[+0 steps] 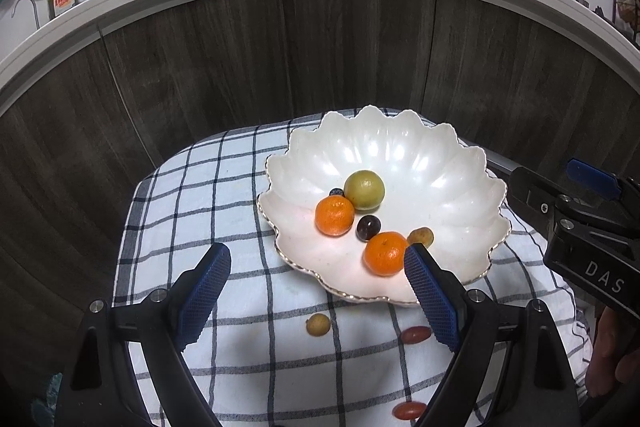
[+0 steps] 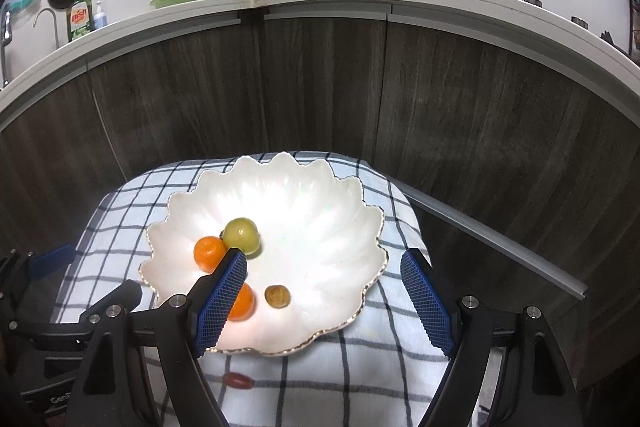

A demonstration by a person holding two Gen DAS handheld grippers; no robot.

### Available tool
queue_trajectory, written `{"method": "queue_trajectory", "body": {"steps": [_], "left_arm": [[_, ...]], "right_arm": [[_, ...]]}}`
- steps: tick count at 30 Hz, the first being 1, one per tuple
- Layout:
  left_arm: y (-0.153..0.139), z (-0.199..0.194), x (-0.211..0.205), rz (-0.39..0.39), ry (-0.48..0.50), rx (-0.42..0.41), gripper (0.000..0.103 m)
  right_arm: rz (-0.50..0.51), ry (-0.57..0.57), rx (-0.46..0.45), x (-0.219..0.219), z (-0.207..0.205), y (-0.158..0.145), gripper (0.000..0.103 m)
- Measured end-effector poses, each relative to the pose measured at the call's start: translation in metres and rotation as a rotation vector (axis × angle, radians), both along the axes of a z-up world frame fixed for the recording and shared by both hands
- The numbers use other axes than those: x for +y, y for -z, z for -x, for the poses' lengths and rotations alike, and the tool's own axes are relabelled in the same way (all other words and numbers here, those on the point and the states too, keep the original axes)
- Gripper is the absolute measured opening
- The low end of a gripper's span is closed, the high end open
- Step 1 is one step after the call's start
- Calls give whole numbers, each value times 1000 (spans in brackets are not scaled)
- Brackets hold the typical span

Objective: Organize fruits
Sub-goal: 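Withdraw both open grippers from the bowl back over the cloth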

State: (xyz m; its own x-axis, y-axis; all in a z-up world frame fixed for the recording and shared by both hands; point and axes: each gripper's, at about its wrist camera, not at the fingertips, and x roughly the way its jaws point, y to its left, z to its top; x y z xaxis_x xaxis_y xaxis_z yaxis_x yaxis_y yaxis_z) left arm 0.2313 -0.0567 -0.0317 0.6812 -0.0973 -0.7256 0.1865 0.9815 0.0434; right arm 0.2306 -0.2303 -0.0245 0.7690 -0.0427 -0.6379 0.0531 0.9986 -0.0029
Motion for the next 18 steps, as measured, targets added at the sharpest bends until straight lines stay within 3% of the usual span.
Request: {"method": "queue_trajectory", "body": {"steps": [18], "left_arm": [[21,17,22,-20,59,20,88]], "right_arm": [[1,43,28,18,23,17,80]]}}
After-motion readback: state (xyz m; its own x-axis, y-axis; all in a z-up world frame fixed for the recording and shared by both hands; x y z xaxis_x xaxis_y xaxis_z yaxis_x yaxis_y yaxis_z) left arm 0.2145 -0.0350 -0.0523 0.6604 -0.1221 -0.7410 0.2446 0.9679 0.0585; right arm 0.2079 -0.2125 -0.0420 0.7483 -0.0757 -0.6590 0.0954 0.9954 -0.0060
